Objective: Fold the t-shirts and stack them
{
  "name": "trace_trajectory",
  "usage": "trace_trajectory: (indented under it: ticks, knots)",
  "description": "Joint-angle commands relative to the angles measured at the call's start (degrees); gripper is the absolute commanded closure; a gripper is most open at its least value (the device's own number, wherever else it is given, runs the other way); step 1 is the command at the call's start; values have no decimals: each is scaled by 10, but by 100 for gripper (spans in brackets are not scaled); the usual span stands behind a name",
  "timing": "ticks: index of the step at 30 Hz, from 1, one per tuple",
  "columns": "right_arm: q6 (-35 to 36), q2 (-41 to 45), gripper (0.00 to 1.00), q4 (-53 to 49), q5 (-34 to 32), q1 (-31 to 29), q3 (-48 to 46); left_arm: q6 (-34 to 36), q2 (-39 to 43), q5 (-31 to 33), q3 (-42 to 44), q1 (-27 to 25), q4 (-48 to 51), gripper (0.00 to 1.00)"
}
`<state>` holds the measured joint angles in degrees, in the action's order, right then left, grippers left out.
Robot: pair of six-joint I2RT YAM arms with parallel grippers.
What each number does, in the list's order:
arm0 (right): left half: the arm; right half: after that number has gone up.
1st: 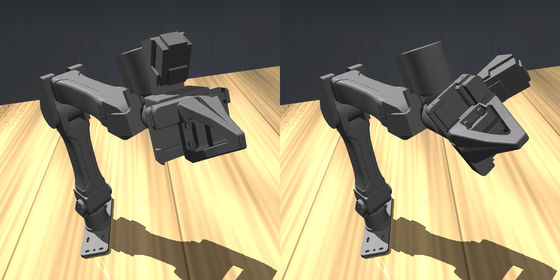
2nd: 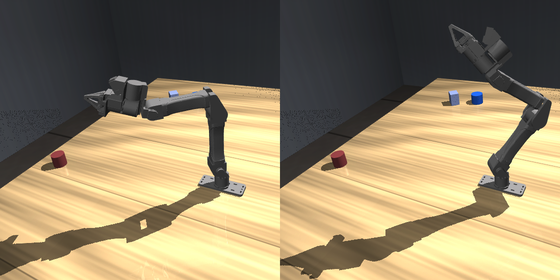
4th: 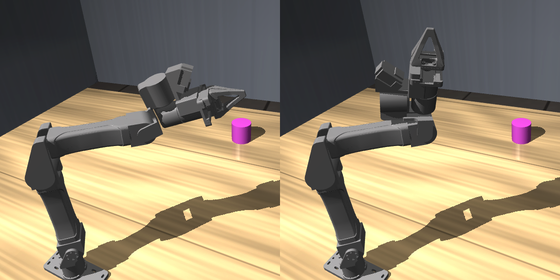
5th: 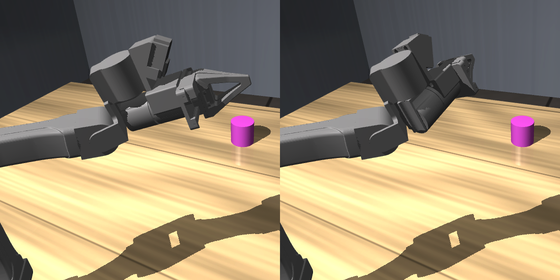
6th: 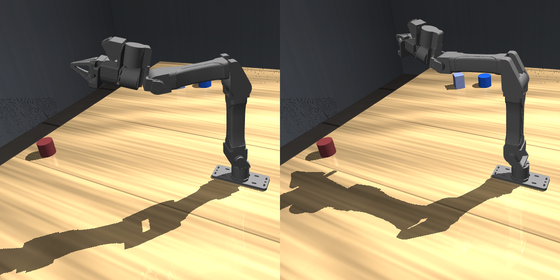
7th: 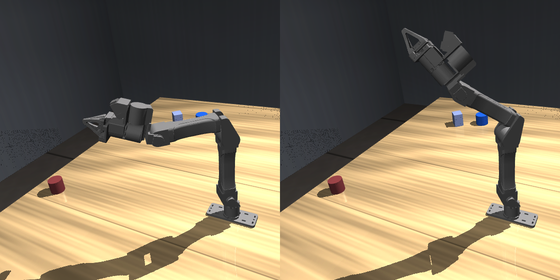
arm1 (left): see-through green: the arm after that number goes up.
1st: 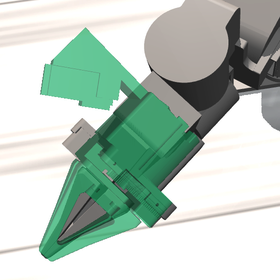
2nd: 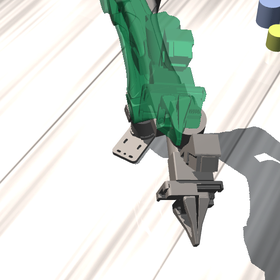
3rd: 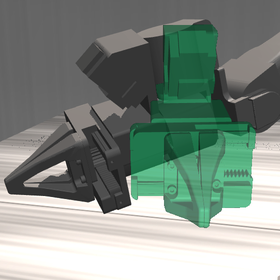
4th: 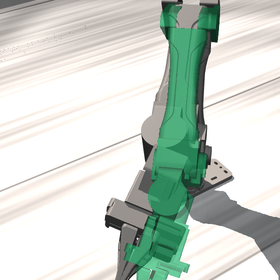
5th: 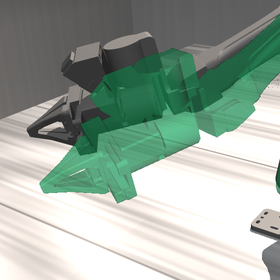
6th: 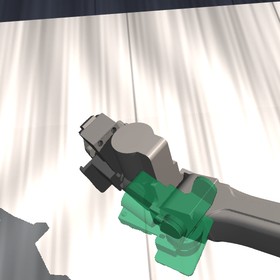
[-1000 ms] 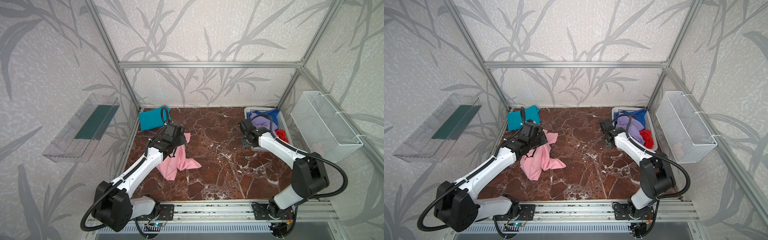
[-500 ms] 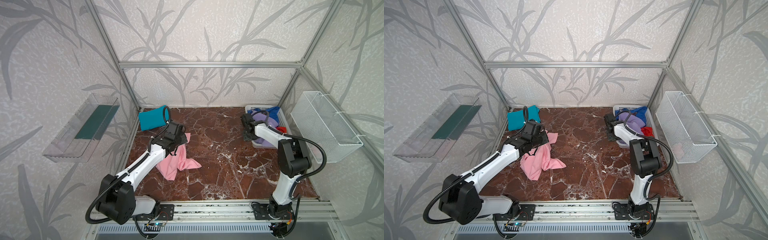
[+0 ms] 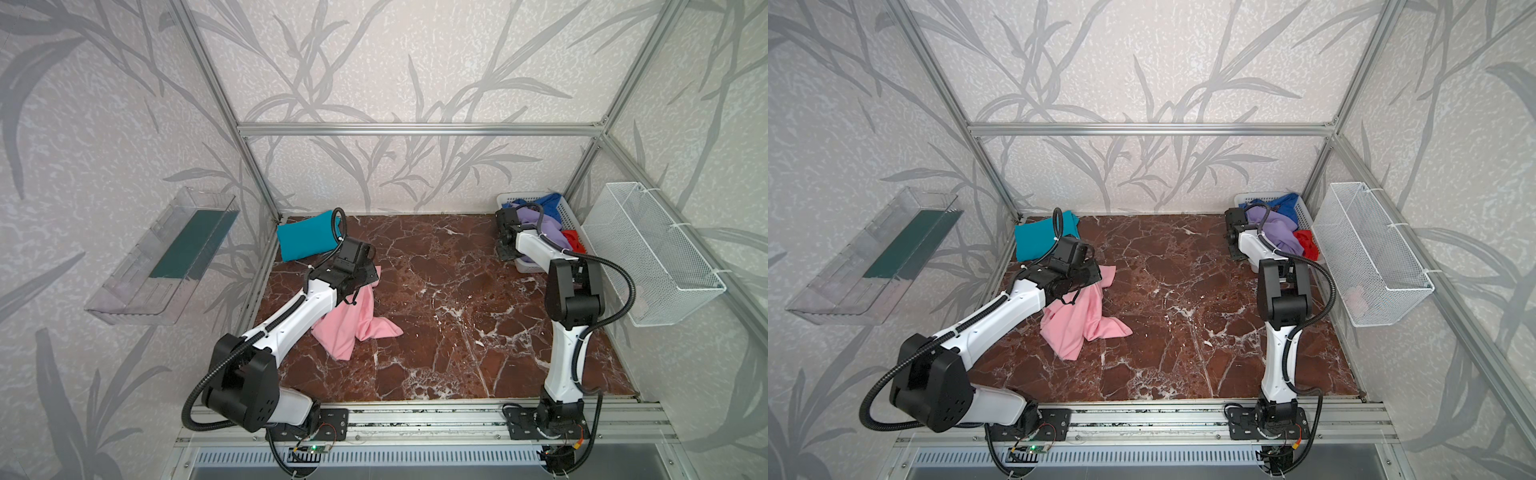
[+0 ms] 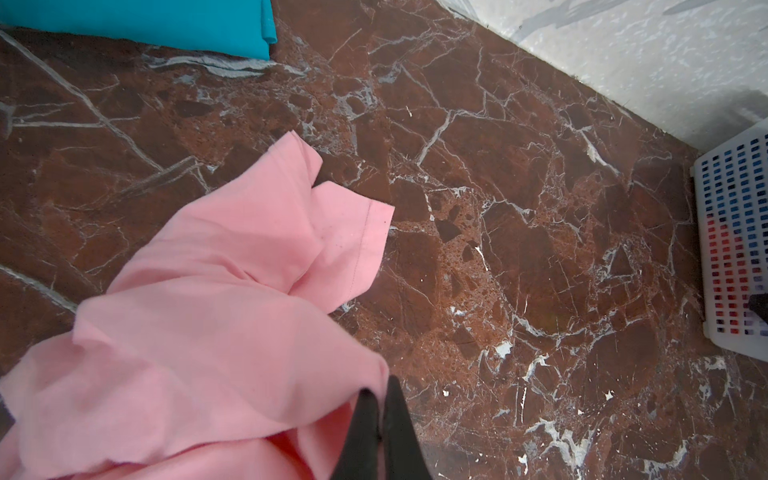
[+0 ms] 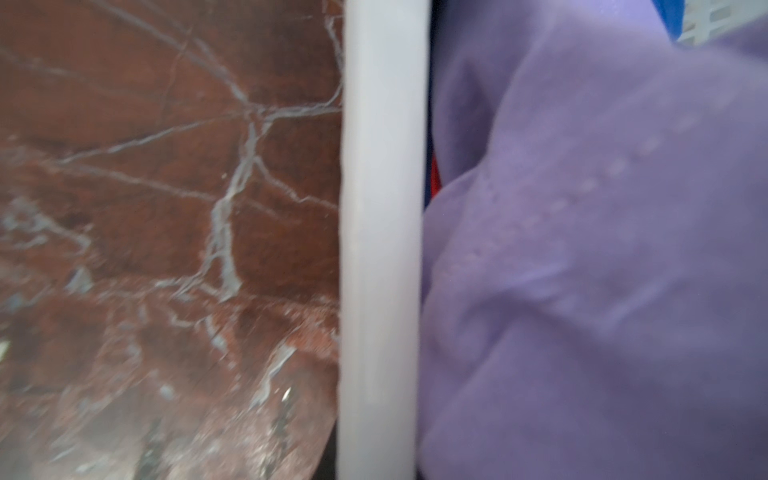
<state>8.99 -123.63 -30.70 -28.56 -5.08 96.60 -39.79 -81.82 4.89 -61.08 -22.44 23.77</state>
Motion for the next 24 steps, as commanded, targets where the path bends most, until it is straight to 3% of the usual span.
trace_trajectory:
  ticks: [1,7,9,12,14,17,24]
  knots:
    - [35,-37,92,36,-22,6,25,-4,-12,-1,-21,3,13,100]
    - [30,-56,90,18,-10,22,61,-8,-25,-12,-32,3,12,100]
    - [30,-55,84,16,-10,23,62,-6,-28,-11,-34,3,14,100]
    - [11,-40,58,5,7,22,58,-9,-29,-14,-34,3,15,100]
    - [-5,-20,46,4,10,16,44,-14,-27,-18,-30,3,11,100]
    - [-21,19,38,10,-2,-4,11,-20,-15,-28,-23,3,10,100]
    - [-68,134,33,5,-28,-51,-76,-28,53,-31,7,1,12,100]
